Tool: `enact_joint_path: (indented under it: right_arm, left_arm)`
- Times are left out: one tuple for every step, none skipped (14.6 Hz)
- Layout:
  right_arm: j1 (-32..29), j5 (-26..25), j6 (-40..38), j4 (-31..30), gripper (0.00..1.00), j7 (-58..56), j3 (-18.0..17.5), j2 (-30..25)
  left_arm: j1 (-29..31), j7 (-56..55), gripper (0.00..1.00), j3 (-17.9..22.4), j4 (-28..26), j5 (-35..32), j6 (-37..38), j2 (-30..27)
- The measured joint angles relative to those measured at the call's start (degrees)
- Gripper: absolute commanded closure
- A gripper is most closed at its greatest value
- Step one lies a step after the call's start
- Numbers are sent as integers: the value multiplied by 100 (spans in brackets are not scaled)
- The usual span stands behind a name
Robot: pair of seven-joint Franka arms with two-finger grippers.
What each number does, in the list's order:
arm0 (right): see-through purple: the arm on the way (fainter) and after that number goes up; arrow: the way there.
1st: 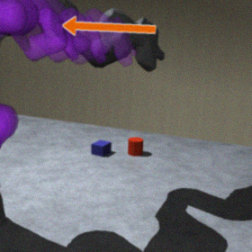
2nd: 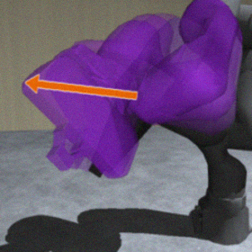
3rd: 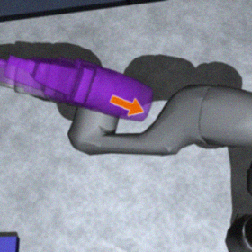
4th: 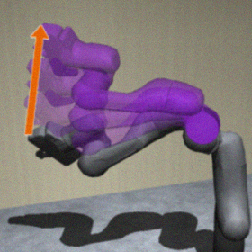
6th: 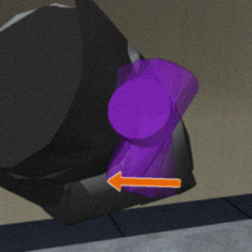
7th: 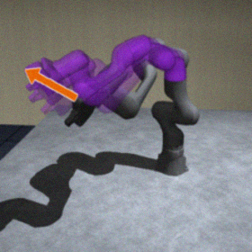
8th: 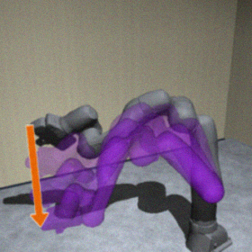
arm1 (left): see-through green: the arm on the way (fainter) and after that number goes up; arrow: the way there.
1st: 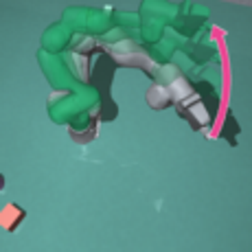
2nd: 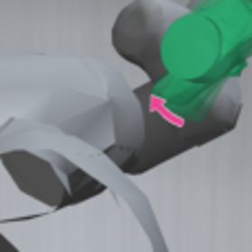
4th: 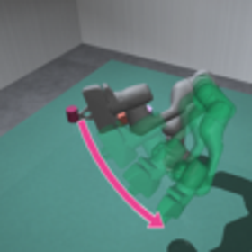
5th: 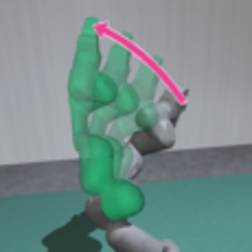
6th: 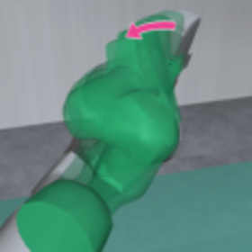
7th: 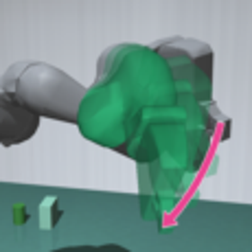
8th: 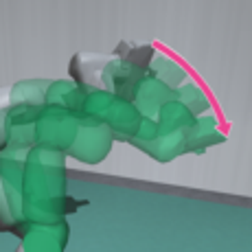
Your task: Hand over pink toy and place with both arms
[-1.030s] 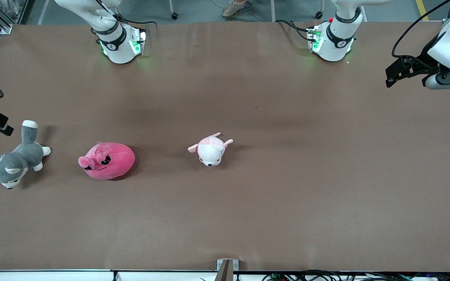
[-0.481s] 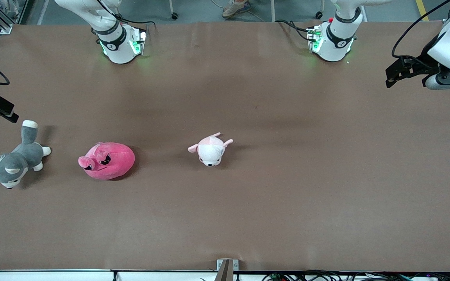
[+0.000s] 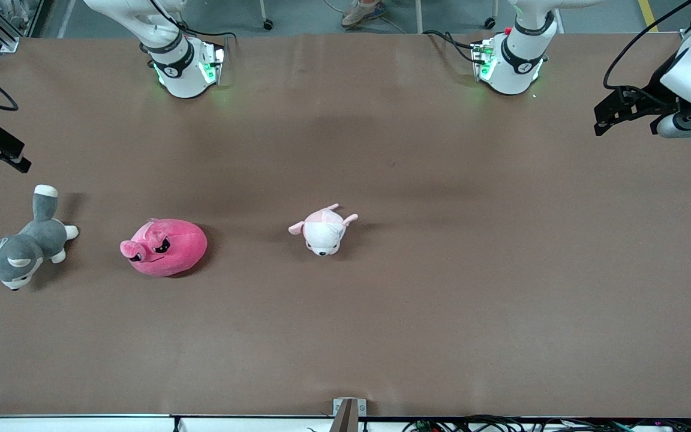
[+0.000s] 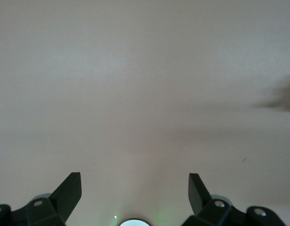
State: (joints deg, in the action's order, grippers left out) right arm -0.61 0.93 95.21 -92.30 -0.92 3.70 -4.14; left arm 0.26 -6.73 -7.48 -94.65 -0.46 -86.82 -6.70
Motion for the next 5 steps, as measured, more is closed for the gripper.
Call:
enact_joint_path:
  right_arm:
    - [0,0,4,-57,0,-7,-3,-50]
    - [0,-7,14,-89,0,-16,-7,-69]
    - [1,-29,27,-115,0,-27,-11,-71]
    - [3,-63,39,-142,0,-37,-14,-70]
    - [7,-86,45,-161,0,-44,-17,-70]
  left_arm:
    - [0,0,0,0,4,0,0,3]
    - [0,0,0,0,5,0,0,4]
    - [0,0,0,0,6,0,0,4]
    - [-1,0,0,-1,6,0,0,4]
    - [-1,0,0,-1,6,0,0,4]
